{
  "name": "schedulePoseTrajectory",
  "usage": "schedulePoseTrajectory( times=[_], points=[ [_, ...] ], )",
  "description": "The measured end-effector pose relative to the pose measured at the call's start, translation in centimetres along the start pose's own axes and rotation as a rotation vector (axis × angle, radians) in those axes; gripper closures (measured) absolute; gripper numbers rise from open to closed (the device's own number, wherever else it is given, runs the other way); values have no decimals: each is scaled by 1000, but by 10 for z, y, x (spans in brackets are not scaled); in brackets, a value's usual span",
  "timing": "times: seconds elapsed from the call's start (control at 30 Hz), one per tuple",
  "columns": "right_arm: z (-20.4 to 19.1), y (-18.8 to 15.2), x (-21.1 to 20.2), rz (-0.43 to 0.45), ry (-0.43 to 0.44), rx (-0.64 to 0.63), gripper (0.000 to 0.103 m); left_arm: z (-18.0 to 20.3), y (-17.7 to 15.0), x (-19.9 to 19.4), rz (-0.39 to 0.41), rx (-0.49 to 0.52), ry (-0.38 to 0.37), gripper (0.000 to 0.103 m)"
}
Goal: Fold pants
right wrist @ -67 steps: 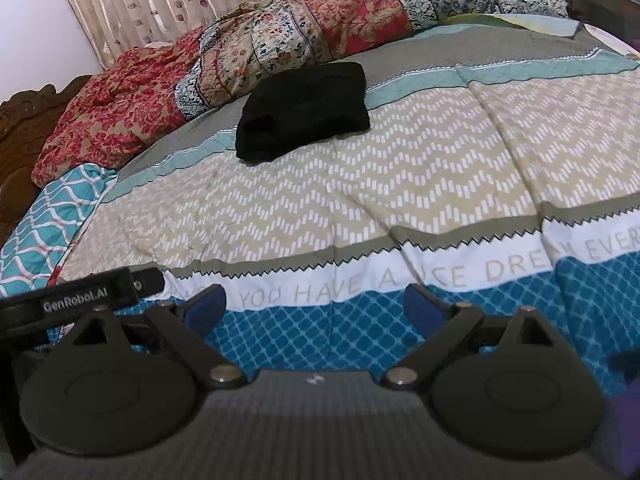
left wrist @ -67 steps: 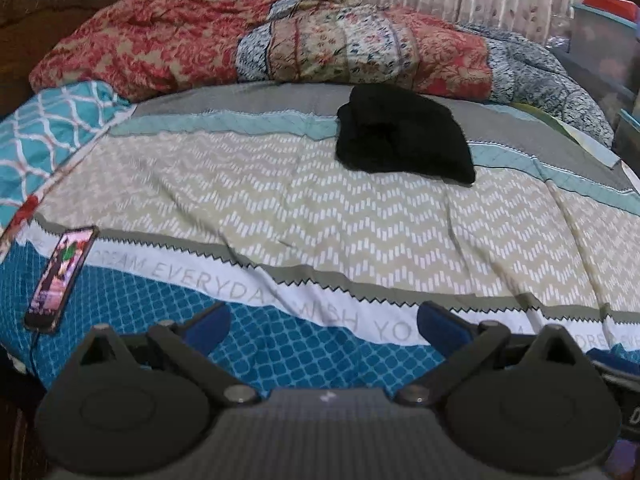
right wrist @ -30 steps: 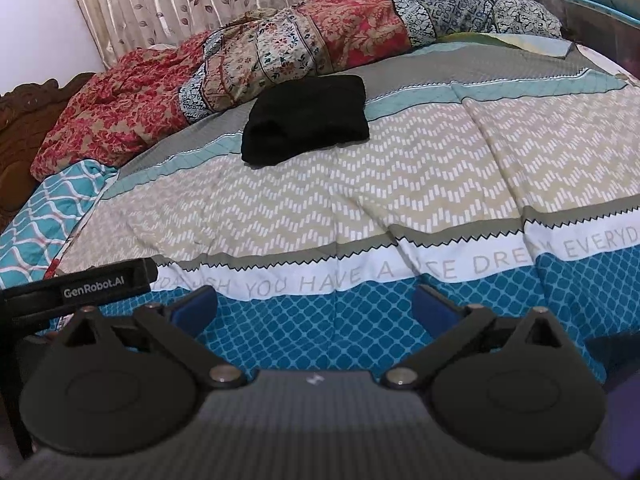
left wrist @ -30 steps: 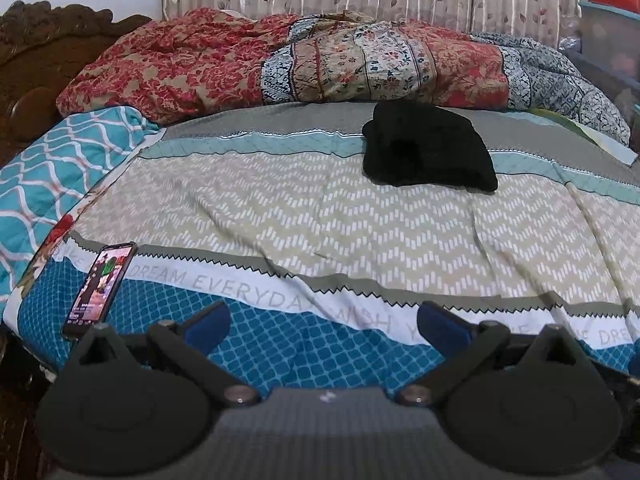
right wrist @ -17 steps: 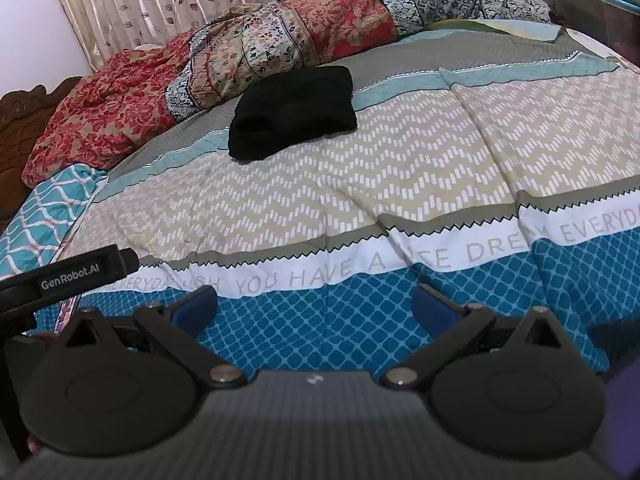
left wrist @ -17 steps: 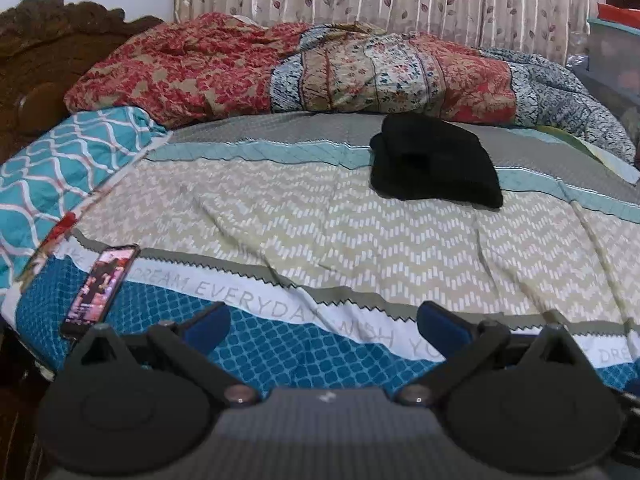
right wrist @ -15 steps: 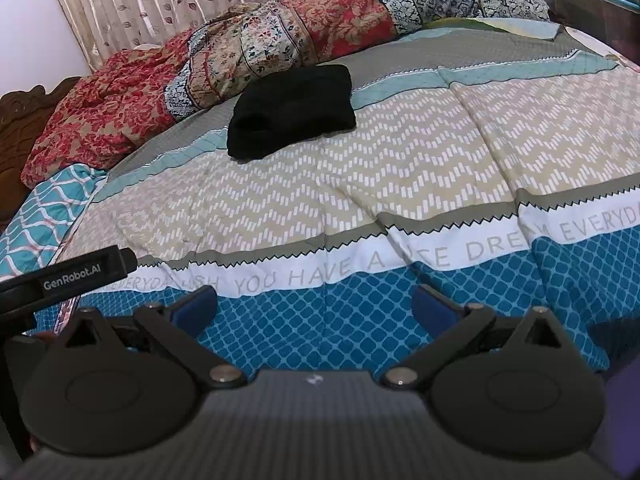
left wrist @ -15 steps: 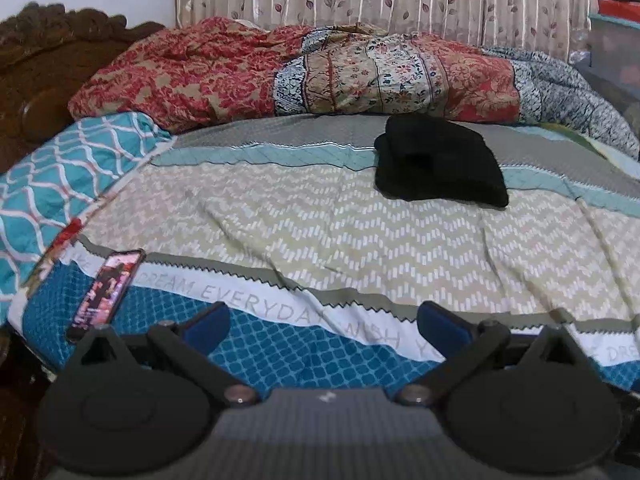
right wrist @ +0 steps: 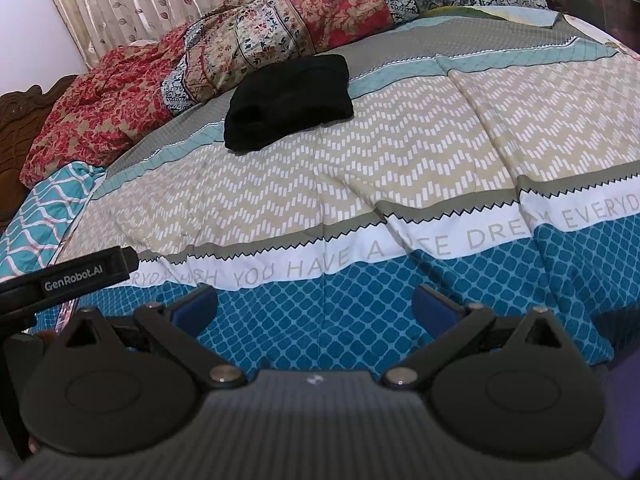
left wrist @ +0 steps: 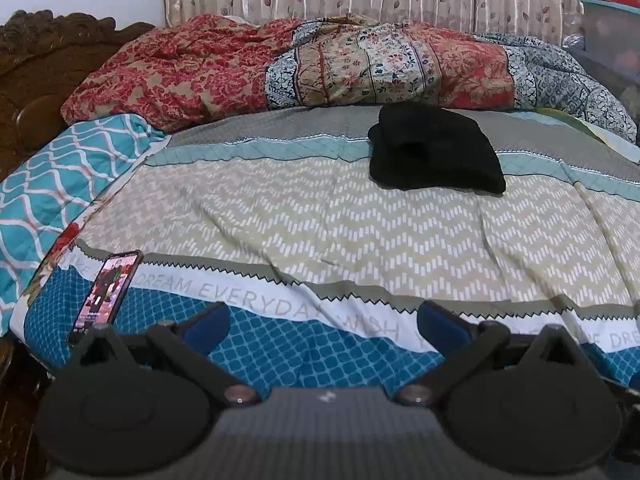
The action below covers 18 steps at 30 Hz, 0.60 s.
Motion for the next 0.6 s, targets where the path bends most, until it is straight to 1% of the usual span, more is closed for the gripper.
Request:
schedulePoseTrajectory(
  times=[0.27,0.4,0.6],
  points=[
    [0,-1,0,1,2,-6,0,1,-2,0,-5,17,-2,0],
    [0,-2,0,-5,0,0,0,1,-5,1,-24,12,-5,0],
    [1,-3,1,-13,-3,8,0,-1,-5,2,-20,1,-10,0]
  ],
)
Point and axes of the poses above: each gripper's, at about its wrist camera, not at the fingertips, and x roughly the way its jaws point, z to its right, y to its top, the point moved 10 cm from there along x, roughly the way its jaws point, and after that the axes turned 7 degrees about z, right-handed, at the moved point
